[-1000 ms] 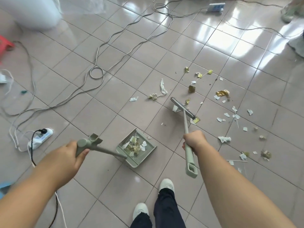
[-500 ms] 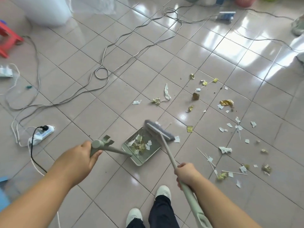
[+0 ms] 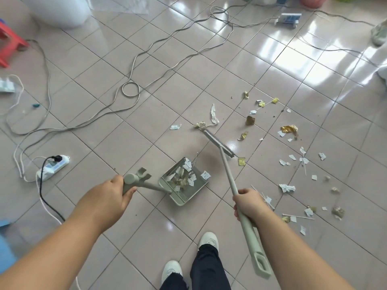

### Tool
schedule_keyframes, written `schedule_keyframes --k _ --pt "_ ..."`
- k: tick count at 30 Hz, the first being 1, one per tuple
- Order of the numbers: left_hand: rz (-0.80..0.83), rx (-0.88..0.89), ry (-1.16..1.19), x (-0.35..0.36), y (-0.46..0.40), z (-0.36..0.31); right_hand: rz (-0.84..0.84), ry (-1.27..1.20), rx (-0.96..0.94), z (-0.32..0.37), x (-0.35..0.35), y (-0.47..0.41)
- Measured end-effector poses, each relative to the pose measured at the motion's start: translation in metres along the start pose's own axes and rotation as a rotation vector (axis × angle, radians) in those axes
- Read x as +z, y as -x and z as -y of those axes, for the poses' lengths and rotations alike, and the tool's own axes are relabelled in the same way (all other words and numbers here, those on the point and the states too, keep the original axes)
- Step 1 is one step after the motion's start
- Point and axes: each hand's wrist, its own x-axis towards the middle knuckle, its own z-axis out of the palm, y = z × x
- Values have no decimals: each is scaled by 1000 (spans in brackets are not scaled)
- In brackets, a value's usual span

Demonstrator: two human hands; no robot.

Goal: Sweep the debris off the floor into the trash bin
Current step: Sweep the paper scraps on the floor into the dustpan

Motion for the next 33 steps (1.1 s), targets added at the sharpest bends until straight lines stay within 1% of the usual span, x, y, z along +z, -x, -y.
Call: schedule_keyframes --k 4,10,13,18,22,26,29,33 --pt "3 0 -11 -1 -3 1 24 41 82 -6 31 -16" --pt "21 11 -21 -4 -5 -6 161 31 133 -5 78 16" --pt "23 6 -15 -5 -4 -8 194 7 155 10 81 24" --pt "9 12 6 -4 0 -9 132 -101 118 21 72 30" --pt "-3 16 8 -2 0 -15 73 -40 74 17 80 28" --pt "-7 20 17 1 -1 -23 115 15 128 21 97 25" --pt "-22 12 11 -1 -6 -28 182 -16 182 21 99 32" --pt "-35 6 -2 -9 -16 -34 177 -58 137 26 75 38"
